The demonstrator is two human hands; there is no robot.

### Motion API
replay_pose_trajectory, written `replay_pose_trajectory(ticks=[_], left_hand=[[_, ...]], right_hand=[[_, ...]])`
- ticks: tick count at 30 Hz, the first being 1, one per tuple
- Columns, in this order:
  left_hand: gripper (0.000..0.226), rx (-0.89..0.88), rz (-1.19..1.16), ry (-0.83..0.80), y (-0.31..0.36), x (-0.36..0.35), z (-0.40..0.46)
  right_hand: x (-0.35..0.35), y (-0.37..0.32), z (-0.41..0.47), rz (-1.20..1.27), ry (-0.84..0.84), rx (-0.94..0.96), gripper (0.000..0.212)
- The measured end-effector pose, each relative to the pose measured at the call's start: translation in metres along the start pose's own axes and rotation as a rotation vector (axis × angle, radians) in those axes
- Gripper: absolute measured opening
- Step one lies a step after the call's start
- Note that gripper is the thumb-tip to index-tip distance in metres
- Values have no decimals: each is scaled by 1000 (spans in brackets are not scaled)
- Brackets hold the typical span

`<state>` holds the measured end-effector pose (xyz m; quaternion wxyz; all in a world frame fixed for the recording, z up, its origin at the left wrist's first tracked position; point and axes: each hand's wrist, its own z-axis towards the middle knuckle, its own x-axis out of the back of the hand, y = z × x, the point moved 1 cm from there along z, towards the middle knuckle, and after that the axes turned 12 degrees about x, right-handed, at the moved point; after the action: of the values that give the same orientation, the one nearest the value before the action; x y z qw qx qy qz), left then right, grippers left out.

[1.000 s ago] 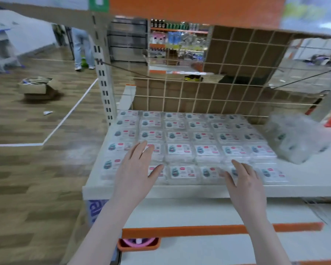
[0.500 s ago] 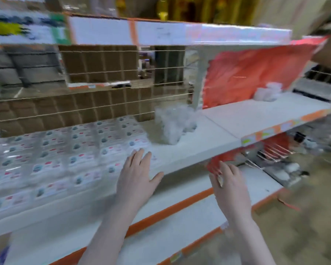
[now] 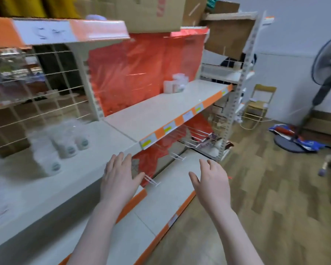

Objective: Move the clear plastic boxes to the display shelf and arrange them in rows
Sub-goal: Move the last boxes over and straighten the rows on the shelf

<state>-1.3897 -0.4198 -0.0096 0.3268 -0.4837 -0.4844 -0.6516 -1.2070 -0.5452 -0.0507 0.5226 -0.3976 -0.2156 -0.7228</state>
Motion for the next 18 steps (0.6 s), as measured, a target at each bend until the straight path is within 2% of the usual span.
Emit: replay_pose_trajectory(ticks=[8,14,18], left_hand=[[68,-110,-39,2,108,-60,94],[68,-120,-88,4,199,-92,205],[66,-106,-111,22,247,-99,261]], right_hand=[[-50,95,68,-63,24,-45,33],[-99,180,166,-83,36,-29,39],[-122,222,231,-21,54,-35,30]])
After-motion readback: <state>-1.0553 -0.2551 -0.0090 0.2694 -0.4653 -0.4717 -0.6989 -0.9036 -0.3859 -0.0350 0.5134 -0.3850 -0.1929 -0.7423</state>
